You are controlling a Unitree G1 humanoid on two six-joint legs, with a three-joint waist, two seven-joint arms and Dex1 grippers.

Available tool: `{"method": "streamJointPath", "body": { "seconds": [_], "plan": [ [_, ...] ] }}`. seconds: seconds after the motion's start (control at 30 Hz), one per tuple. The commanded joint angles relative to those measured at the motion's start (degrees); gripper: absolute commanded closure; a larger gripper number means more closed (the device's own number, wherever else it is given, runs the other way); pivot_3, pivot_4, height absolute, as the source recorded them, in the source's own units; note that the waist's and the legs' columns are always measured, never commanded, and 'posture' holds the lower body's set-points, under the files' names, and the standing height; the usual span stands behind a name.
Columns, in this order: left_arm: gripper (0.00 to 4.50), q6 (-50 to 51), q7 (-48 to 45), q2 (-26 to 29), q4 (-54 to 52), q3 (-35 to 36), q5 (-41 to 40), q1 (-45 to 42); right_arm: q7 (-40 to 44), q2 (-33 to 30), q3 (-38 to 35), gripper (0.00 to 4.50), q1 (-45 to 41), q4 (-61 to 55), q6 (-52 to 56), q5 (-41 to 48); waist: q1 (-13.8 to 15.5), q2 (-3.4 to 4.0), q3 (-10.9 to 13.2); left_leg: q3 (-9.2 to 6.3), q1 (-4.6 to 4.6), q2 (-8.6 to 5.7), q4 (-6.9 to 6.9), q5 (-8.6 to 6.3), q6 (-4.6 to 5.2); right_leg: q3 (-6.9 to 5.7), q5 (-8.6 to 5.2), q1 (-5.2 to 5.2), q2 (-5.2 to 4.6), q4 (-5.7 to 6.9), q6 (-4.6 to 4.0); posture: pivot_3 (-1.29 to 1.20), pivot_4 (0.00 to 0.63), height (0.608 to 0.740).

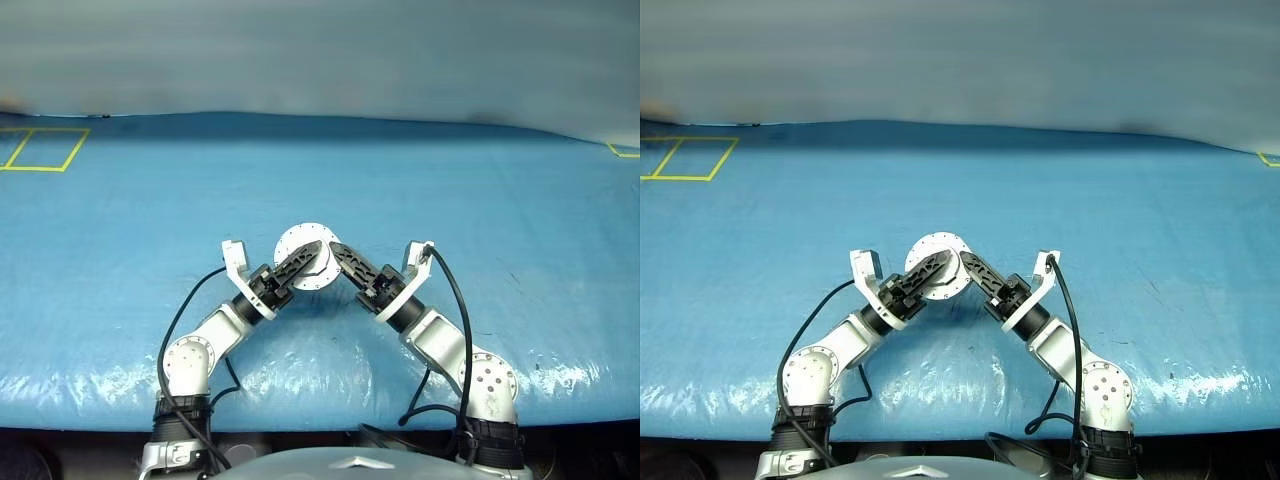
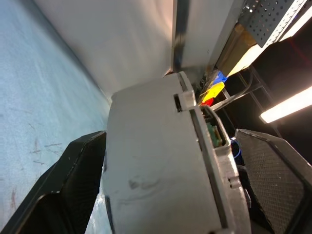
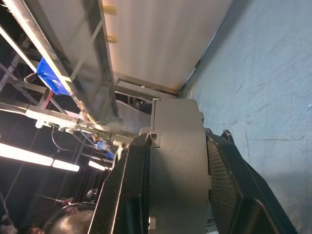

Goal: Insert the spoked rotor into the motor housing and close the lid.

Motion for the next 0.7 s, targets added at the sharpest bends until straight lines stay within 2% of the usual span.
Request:
{"method": "streamJointPath", "body": {
  "seconds": [0.03,0.07,0.43,0.7],
  "plan": [
    [1.59,0.74,2.83,-0.33,-1.85,0.29,-0.88,0.14,1.06,0.52,0.04,3.29,-1.40,-2.74,-1.26,1.64,0.02,0.00,0.00,0.00,0.00,0.00,0.01,0.00,0.00,0.00,0.00,0.00,0.00,0.00,0.01,0.00,0.150,0.740],
    [1.83,1.02,3.88,-0.40,-1.69,0.55,-1.14,0.19,0.87,0.60,0.08,3.29,-1.42,-2.74,-1.50,1.21,0.03,0.00,0.00,0.01,-0.01,0.00,0.02,0.00,0.00,0.01,0.01,0.00,0.00,0.00,0.01,0.00,0.150,0.740],
    [1.84,1.24,1.32,0.90,-4.07,0.09,-4.34,1.27,-0.84,2.00,1.40,3.29,-1.81,-1.63,-2.97,-2.38,-0.04,-0.01,0.00,-0.02,-0.01,0.00,0.02,0.00,0.00,0.00,0.00,0.00,0.00,0.00,0.00,0.00,0.150,0.740],
    [1.89,7.12,3.56,3.20,-8.43,-3.22,-8.75,1.54,-0.38,2.44,0.79,3.29,-2.71,0.21,-1.96,-1.12,-0.05,-0.01,0.00,-0.02,-0.01,0.01,0.02,0.00,0.00,-0.01,0.01,0.00,0.00,0.00,0.00,0.00,0.150,0.740]
  ]
}}
